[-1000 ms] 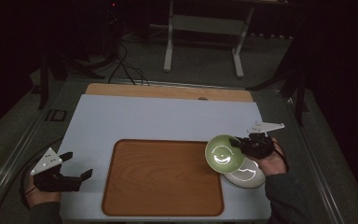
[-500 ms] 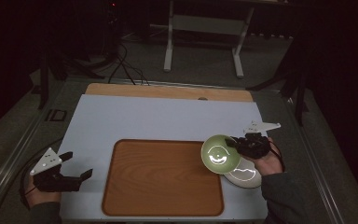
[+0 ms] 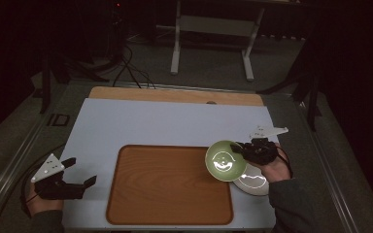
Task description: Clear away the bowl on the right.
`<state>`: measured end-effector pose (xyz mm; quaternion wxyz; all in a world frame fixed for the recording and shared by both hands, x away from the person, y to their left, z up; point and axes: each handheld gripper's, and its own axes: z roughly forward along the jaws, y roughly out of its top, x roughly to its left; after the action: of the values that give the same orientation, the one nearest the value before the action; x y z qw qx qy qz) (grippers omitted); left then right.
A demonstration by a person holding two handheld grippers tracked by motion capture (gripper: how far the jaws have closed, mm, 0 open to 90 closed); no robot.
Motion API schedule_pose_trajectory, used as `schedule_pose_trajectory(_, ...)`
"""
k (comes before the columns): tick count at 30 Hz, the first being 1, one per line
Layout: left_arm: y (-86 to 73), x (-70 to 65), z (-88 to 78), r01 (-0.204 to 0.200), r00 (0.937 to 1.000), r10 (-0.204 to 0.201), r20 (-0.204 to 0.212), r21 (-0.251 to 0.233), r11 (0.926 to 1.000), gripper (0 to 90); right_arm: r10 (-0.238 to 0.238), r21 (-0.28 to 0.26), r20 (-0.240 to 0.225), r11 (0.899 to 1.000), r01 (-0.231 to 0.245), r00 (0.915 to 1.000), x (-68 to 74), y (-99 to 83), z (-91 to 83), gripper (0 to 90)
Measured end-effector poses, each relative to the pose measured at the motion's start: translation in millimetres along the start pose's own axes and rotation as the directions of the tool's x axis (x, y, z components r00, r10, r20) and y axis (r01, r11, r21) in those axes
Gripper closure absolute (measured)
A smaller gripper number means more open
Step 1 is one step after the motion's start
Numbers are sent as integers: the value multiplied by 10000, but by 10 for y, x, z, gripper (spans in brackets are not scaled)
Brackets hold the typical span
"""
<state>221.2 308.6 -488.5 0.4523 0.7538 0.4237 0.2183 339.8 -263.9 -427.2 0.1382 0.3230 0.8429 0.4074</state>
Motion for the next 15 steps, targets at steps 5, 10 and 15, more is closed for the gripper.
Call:
schedule_pose_trajectory(5,1,-1,0,2,10000,-2,5,-5,10000,7,6,-55,-70,10000,-6,10000,26,26,19,818)
schedule_pose_trajectory(10,1,0,-1,-1,10000,1,12,-25,10000,7,-57,-87,-131,9999,56,9999,53,53,38,818)
schedule_pose_trajectory(15,2,-1,-2,-7,10000,7,25,-49,10000,7,-116,-108,-198,9999,114,9997,81,78,62,818)
